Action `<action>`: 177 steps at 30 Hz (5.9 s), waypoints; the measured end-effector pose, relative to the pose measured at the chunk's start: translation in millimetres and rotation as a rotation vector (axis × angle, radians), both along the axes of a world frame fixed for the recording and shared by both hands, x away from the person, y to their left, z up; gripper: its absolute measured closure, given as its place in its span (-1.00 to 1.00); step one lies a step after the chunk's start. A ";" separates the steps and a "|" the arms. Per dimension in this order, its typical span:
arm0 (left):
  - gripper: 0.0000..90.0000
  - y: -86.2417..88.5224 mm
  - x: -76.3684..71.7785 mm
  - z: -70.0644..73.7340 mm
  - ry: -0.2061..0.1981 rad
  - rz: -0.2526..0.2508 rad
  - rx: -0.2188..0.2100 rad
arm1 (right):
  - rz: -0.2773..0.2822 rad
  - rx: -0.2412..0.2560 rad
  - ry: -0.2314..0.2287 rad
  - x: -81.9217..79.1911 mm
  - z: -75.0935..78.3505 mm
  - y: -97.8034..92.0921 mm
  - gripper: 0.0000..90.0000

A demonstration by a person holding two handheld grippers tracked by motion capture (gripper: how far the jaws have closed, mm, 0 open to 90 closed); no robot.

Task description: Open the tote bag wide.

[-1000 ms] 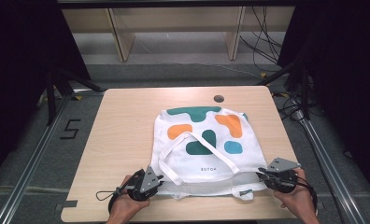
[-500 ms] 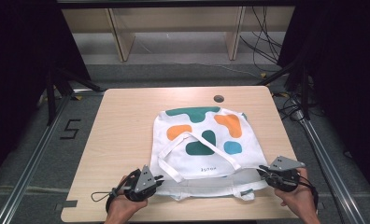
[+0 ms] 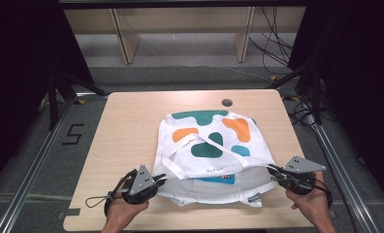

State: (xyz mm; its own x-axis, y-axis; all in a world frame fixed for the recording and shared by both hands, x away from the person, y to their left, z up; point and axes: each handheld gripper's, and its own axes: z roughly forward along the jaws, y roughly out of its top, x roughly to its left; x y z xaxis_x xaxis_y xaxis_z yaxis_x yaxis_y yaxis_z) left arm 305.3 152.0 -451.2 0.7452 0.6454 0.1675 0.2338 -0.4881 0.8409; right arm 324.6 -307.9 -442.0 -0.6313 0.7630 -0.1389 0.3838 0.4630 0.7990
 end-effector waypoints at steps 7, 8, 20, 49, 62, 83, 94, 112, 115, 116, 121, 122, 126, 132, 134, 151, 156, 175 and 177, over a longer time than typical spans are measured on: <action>0.92 3.9 6.0 20.8 -0.045 0.023 -0.048 | 0.019 0.039 -0.036 7.3 25.5 4.2 0.95; 0.92 5.1 6.5 25.3 -0.050 0.022 -0.048 | 0.027 0.032 -0.063 8.9 28.8 3.8 0.95; 0.93 13.7 10.2 93.6 -0.238 0.064 -0.119 | 0.061 0.057 -0.222 15.1 97.3 10.1 0.96; 0.93 23.5 24.9 174.6 -0.383 0.075 -0.207 | 0.084 0.023 -0.326 30.8 195.0 17.8 0.97; 0.92 28.5 62.0 136.2 -0.281 0.110 -0.213 | 0.040 -0.019 -0.272 73.0 171.4 31.8 0.97; 0.89 13.5 115.9 59.5 -0.086 0.145 -0.172 | -0.017 -0.051 -0.179 101.9 116.3 28.2 0.96; 0.87 7.0 122.2 11.2 0.038 0.153 -0.142 | -0.019 -0.017 -0.122 105.1 77.9 23.6 0.96; 0.87 4.2 120.4 -12.3 0.072 0.140 -0.083 | -0.031 -0.008 -0.073 97.5 35.5 18.0 0.95; 0.86 3.2 121.0 -18.0 0.083 0.141 -0.093 | -0.024 -0.017 -0.062 98.5 30.0 17.6 0.95; 0.86 2.8 121.2 -20.1 0.083 0.143 -0.087 | -0.018 -0.026 -0.056 99.2 27.7 17.1 0.95; 0.86 2.7 123.2 -30.1 0.116 0.137 -0.060 | -0.019 -0.059 -0.014 103.0 9.8 17.5 0.95; 0.86 3.1 123.7 -30.8 0.110 0.136 -0.049 | -0.021 -0.066 -0.002 104.0 6.0 17.9 0.95; 0.86 2.1 124.9 -36.2 0.116 0.136 -0.031 | -0.019 -0.082 0.026 109.1 -7.9 18.3 0.95; 0.86 -0.6 132.5 -60.0 0.148 0.143 0.011 | -0.028 -0.116 0.077 115.4 -32.4 23.0 0.96; 0.85 -2.7 133.3 -64.3 0.173 0.158 -0.002 | -0.032 -0.110 0.095 118.7 -36.8 22.9 0.96; -0.04 5.1 125.4 -25.6 0.120 0.240 -0.090 | -0.089 0.089 0.035 109.2 20.3 1.7 0.35; -0.08 -3.6 118.7 -3.8 0.064 0.206 -0.066 | -0.029 0.160 -0.001 89.7 55.2 5.2 0.29; 0.25 -39.3 158.7 -8.6 0.146 0.084 -0.120 | 0.330 0.060 0.175 64.2 36.4 65.5 0.11; 0.44 -42.0 163.5 -7.2 0.127 0.084 -0.121 | 0.344 0.037 0.168 63.0 34.7 62.9 0.25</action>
